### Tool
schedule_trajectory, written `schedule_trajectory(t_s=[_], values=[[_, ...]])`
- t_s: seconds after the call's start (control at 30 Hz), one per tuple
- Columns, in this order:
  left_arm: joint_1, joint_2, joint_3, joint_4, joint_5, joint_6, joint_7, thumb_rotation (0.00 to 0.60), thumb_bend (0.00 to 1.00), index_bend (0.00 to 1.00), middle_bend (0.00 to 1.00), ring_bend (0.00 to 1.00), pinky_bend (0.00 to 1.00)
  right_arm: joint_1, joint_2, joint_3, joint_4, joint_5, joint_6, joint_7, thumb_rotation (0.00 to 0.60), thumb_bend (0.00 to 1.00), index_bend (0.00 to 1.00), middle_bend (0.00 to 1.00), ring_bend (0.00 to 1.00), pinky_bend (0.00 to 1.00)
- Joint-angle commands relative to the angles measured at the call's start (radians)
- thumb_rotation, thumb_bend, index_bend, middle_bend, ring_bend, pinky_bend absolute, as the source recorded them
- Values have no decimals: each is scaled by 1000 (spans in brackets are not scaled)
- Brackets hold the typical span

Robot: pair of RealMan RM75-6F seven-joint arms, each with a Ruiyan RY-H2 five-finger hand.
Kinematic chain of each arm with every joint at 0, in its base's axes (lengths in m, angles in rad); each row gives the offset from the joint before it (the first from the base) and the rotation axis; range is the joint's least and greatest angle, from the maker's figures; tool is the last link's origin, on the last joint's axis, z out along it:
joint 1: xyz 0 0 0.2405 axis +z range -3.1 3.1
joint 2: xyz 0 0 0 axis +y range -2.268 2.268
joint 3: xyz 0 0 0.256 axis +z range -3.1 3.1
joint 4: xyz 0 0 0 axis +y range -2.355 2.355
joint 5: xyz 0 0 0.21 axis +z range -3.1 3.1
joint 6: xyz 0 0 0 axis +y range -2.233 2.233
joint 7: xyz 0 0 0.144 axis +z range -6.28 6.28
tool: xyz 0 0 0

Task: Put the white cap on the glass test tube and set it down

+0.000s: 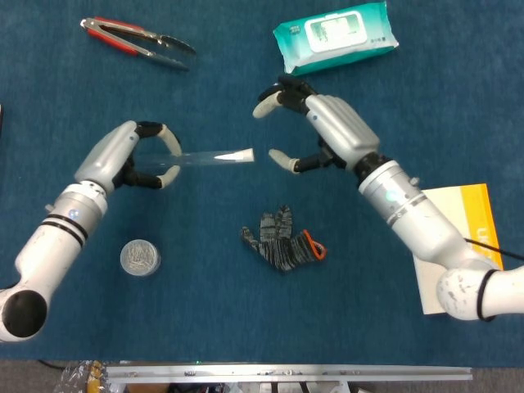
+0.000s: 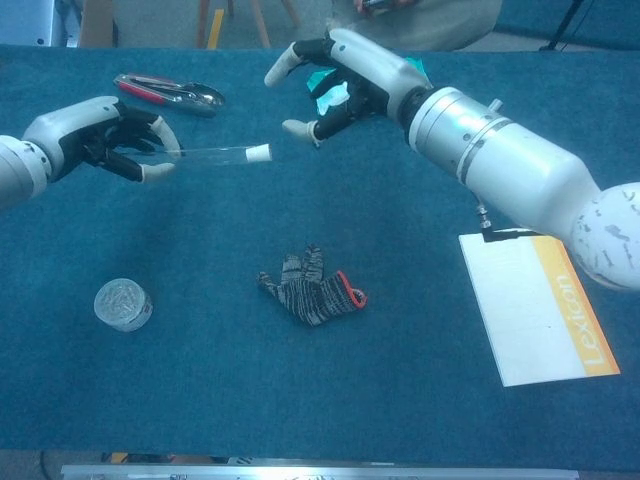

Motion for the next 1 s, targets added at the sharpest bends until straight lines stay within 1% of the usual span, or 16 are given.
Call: schedule_trajectory(t_s=[0.03,0.17,0.33,0.5,0.7,0.73,0.8,0.87,0.93,1.0], values=[[28,15,17,32,45,-13,-32,600,342,549,326,165,128,-18,46,-1,-34,-15,14,-11,600,260,342,236,71,235],[55,6,37,82,109,-13,-61,600,342,550,326,165,128,-35,101,0,-73,-25,25,-19,600,260,342,236,71,234],[82,-33,65,156,202,1,-80,600,342,550,328,165,127,-57,168,2,-120,-39,43,-26,600,260,343,236,71,234],[94,-97,92,249,270,8,-87,600,341,549,328,164,127,-90,239,-4,-156,-58,68,-31,600,259,342,236,71,235],[102,-187,125,377,348,56,-32,600,342,535,322,150,127,-137,320,-19,-182,-78,92,-20,600,260,342,236,71,234],[103,-198,129,394,357,63,-23,600,341,522,313,139,127,-144,332,-22,-183,-81,96,-18,600,260,342,236,71,235],[104,-216,140,429,375,72,2,600,341,466,278,92,127,-160,355,-26,-187,-87,102,-9,600,260,342,236,71,235],[105,-227,147,455,391,82,23,600,341,368,217,29,120,-172,371,-29,-188,-94,106,-1,600,260,342,236,71,234],[107,-235,154,476,403,91,42,600,341,284,162,3,100,-184,384,-34,-189,-104,111,8,600,259,342,236,71,234],[110,-238,156,486,415,101,52,600,341,226,123,0,90,-195,395,-41,-186,-114,115,13,600,259,342,236,71,235]])
